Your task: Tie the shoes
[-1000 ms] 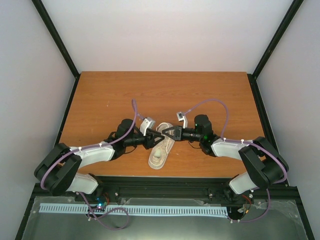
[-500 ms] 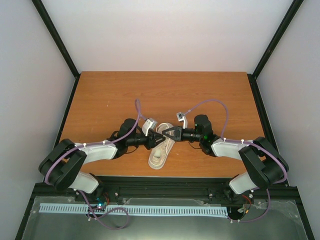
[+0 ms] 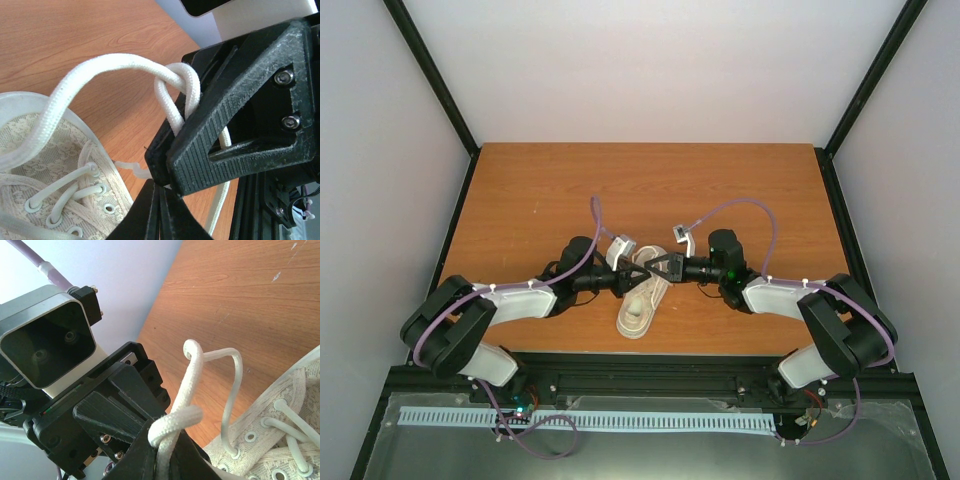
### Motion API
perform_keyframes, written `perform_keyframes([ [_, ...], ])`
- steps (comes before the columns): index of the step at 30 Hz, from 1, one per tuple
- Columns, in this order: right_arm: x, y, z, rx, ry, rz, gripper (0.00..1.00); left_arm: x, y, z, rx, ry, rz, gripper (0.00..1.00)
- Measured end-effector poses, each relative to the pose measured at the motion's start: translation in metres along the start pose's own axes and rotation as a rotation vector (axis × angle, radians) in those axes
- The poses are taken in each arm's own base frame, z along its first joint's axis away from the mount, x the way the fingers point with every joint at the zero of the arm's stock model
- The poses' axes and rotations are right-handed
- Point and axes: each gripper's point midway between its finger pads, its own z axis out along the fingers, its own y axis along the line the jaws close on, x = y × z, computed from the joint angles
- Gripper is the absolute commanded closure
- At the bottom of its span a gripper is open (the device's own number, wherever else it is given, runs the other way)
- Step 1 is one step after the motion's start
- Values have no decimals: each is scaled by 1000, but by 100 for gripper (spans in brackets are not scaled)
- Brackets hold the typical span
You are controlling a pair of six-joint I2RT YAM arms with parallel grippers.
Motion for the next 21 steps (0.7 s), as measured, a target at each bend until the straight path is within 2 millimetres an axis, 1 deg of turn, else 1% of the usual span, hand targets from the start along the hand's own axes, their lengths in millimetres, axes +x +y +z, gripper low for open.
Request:
perform_keyframes([
  [3, 0, 0, 0, 0, 0, -1, 94, -1, -1, 0, 2, -4, -6, 99],
  [6, -1, 1, 0, -1, -3, -4, 92, -3, 0, -2, -9, -12, -5, 99],
  [10, -2, 3, -2, 5, -8, -10, 84, -12, -2, -13, -50, -54, 9, 99],
  [12, -1, 2, -2, 10, -6, -11, 74, -17, -3, -19, -69, -78, 18, 99],
  [14, -1, 0, -2, 19, -3, -13, 72, -23, -5, -26, -89, -99, 24, 99],
  [15, 0, -1, -2, 25, -1, -11, 72, -24, -5, -28, -100, -106, 25, 99],
  [16, 0, -3, -3, 30, -1, -8, 75, -25, -5, -31, -111, -108, 24, 99],
  [18, 0, -5, -4, 39, 1, -5, 83, -25, -4, -34, -127, -109, 22, 99],
  [20, -1, -6, -5, 44, -1, -10, 88, -23, -4, -36, -137, -100, 22, 99],
  [21, -1, -5, -6, 45, -2, -11, 88, -21, -3, -36, -141, -93, 20, 99],
])
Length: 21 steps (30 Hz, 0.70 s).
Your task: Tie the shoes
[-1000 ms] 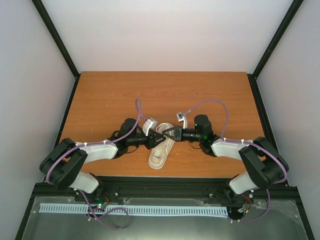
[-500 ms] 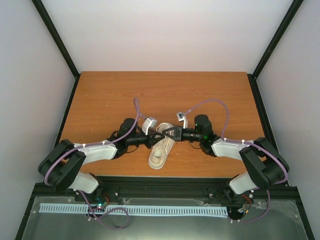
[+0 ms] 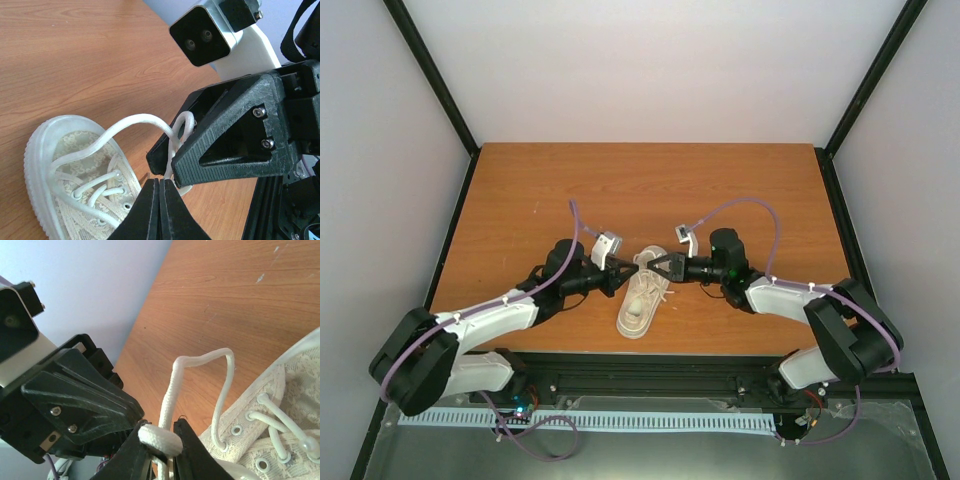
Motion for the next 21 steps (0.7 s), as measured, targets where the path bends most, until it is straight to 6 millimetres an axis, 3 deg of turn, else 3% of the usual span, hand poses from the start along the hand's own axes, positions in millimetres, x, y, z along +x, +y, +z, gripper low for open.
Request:
perform_keyframes([
  [5, 0, -1, -1, 12, -2, 0, 94, 10, 4, 3, -6, 36, -8, 98],
  [13, -2, 2, -1, -3, -7, 21, 97, 34, 7, 17, 41, 126, -28, 73],
  [17, -5, 7, -2, -25, -13, 37, 97, 34, 3, 23, 77, 141, -17, 65],
  [21, -5, 9, -2, -35, -8, 61, 97, 30, 1, 28, 102, 135, -5, 67],
])
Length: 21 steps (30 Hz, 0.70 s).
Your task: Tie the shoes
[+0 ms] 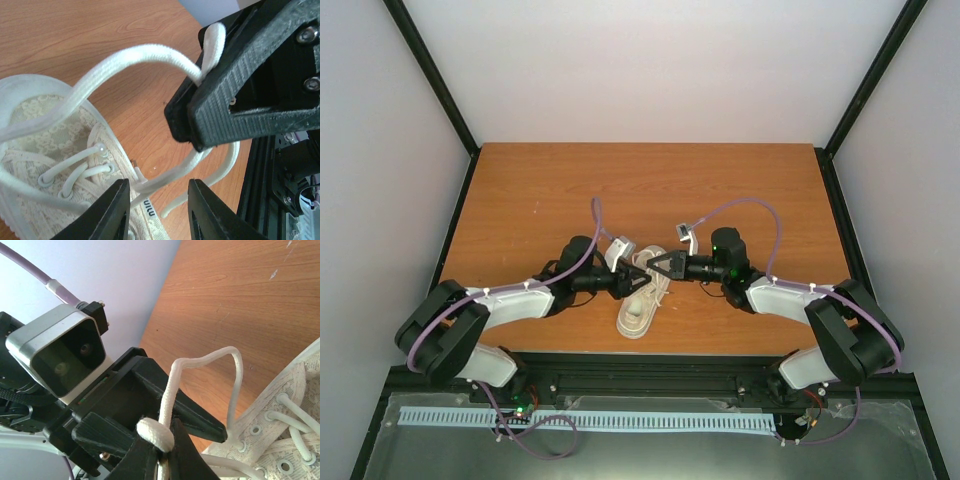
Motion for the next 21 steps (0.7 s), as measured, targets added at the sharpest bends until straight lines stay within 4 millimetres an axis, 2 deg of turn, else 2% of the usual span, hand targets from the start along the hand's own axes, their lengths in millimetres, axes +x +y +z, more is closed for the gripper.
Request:
perform_keyframes([
  [21, -1, 4, -1, -21, 3, 16, 97, -10, 15, 0, -73, -79, 7, 71],
])
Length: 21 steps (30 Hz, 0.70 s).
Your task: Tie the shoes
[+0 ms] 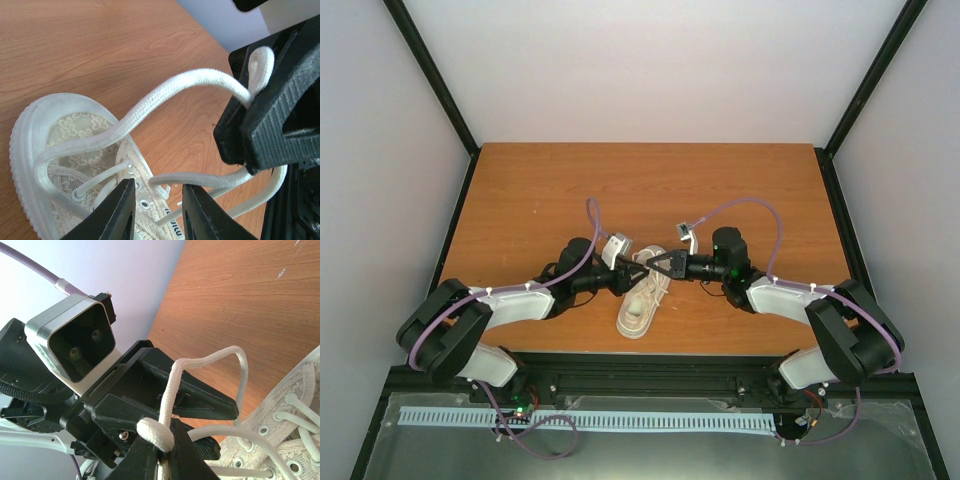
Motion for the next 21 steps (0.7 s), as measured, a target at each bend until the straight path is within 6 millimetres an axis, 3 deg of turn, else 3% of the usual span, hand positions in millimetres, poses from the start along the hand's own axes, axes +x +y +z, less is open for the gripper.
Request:
perform_keyframes([
  [21, 1, 5, -2, -17, 7, 19, 97, 1, -13, 6, 63, -5, 18, 55],
])
